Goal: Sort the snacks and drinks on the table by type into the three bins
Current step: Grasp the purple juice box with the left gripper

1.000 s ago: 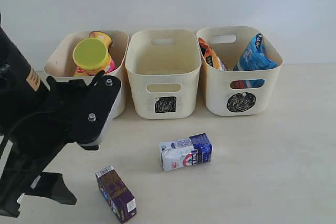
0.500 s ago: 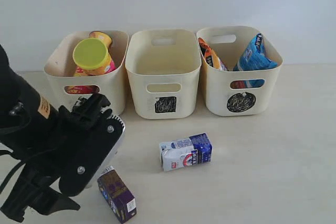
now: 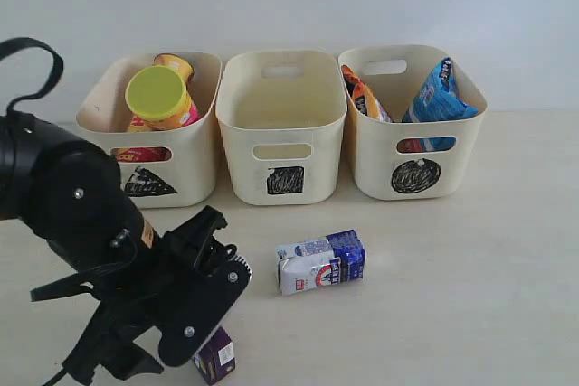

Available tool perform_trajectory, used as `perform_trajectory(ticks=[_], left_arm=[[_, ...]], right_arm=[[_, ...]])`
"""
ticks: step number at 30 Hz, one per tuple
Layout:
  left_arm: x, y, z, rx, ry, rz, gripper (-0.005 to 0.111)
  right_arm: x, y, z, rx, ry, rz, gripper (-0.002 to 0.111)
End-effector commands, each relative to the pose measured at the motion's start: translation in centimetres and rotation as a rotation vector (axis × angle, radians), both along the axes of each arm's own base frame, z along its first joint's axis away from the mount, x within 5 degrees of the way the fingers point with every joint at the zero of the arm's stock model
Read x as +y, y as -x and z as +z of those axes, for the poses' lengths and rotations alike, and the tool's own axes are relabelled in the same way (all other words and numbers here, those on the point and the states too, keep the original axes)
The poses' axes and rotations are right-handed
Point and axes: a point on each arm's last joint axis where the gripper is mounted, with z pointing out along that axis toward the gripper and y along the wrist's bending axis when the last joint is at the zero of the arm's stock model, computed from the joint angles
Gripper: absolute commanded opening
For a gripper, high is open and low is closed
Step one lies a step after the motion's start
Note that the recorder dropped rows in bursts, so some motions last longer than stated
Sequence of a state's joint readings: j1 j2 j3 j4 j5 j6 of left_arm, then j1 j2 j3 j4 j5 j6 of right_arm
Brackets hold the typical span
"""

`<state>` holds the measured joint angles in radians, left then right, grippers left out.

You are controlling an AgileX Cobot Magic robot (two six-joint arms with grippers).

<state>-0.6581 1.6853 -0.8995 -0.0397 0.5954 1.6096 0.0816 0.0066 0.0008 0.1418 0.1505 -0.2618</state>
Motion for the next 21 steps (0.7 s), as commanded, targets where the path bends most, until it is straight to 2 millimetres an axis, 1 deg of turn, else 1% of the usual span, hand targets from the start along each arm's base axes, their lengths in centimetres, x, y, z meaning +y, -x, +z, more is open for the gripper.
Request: perform_trajectory(ticks=[1, 11, 14, 15, 18, 19, 21], left_arm=[[-0.5, -0.6, -1.6, -0.036, -0.007, -0.032, 0.078], [-1.3, -1.7, -4.1, -0.069, 0.017, -0.031, 0.078], [-1.3, -1.7, -4.3, -0.065, 0.014, -0.031, 0.074], [-1.3, -1.7, -4.3, -0.065, 0.014, -0.031, 0.07], [-1.2, -1.6, -4.1, -0.057, 0.017, -0.009, 0.049], [-1.2, -1.5, -4.0, -0.05, 0.021, 0.016, 0.038], [-1.2, -1.5, -3.8, -0.047, 0.033, 0.052, 0.021]], right_arm=[[0.0, 0.0, 0.1, -0.011, 0.005, -0.003, 0.0], [0.0, 0.0, 0.1, -0.011, 0.005, -0.003, 0.0], [0.0, 0.0, 0.1, -0.011, 0.005, -0.003, 0.0], [0.0, 0.0, 0.1, -0.011, 0.005, -0.003, 0.0], [0.0, 0.0, 0.1, -0.011, 0.005, -0.003, 0.0], [0.0, 0.0, 0.1, -0.011, 0.005, -0.003, 0.0], [0.0, 0.0, 0.1, -0.011, 0.005, -0.003, 0.0]])
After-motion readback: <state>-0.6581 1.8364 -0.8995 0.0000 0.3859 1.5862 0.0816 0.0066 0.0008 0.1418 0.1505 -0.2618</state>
